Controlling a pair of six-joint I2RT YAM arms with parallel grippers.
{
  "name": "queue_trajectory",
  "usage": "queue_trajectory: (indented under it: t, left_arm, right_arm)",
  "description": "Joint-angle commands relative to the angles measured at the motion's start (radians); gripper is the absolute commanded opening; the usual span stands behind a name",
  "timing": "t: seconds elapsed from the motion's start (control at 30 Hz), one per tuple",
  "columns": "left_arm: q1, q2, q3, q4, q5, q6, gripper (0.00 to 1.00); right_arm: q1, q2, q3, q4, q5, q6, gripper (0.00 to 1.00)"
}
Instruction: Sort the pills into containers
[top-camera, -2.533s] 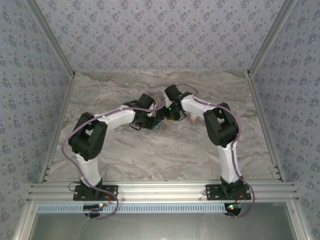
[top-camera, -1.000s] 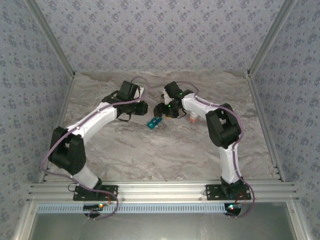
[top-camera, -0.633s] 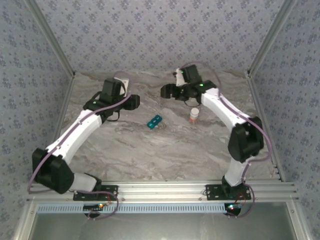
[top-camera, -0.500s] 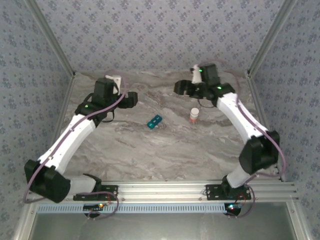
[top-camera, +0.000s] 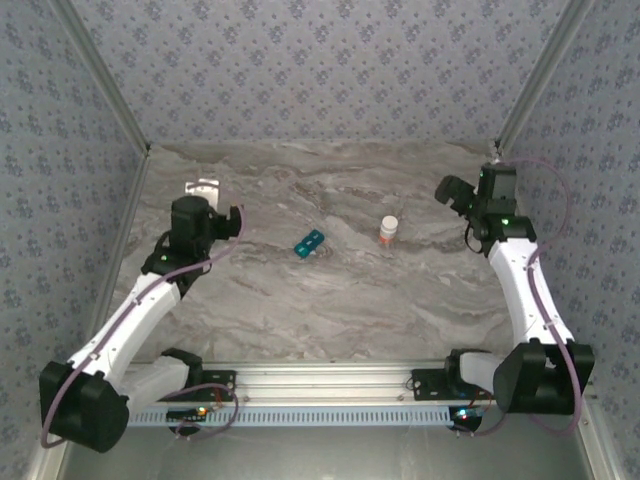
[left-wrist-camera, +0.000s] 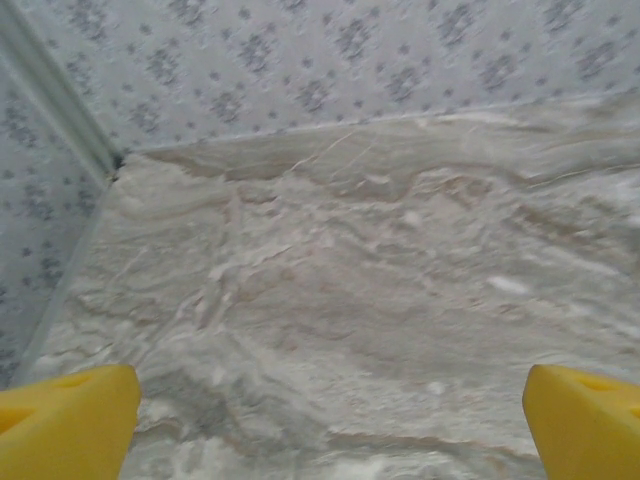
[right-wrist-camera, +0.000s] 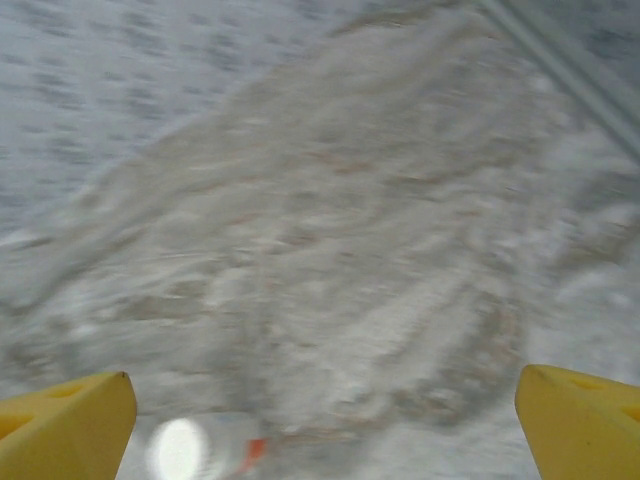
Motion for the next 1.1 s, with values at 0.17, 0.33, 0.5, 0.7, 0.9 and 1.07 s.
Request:
queue_trajectory:
  t: [0.17, 0.33, 0.5, 0.7, 0.9, 1.07]
  left_arm:
    - [0.191, -0.009, -0.197, 0.266, 0.025, 0.021, 0.98]
    - [0.220, 0.081, -0.319, 0.476, 0.033, 0.056, 0.98]
    - [0.249, 0.248, -0.362, 0.689, 0.087, 0.038, 0.98]
    - [0.275, 0.386, -0.423, 0.932, 0.140, 0.022, 0.98]
    - [0.284, 0.514, -0.409, 1.032, 0.287, 0.072, 0.98]
    - [0.316, 0.510, -0.372, 0.945, 0.350, 0.056, 0.98]
  right_arm:
    - [-0.007, -0.011, -0.267, 0.295, 0.309, -0.099, 0.99]
    - [0.001, -0.009, -0.416, 0.486, 0.320, -0.199, 1.00]
    - [0.025, 0.012, -0.558, 0.732, 0.298, -0.288, 1.00]
    - [0.063, 0.080, -0.684, 1.030, 0.233, -0.389, 1.00]
    - [0.072, 0.152, -0.667, 1.129, 0.124, -0.464, 1.00]
    - [0.072, 0.376, -0.769, 1.572, 0.152, -0.492, 0.99]
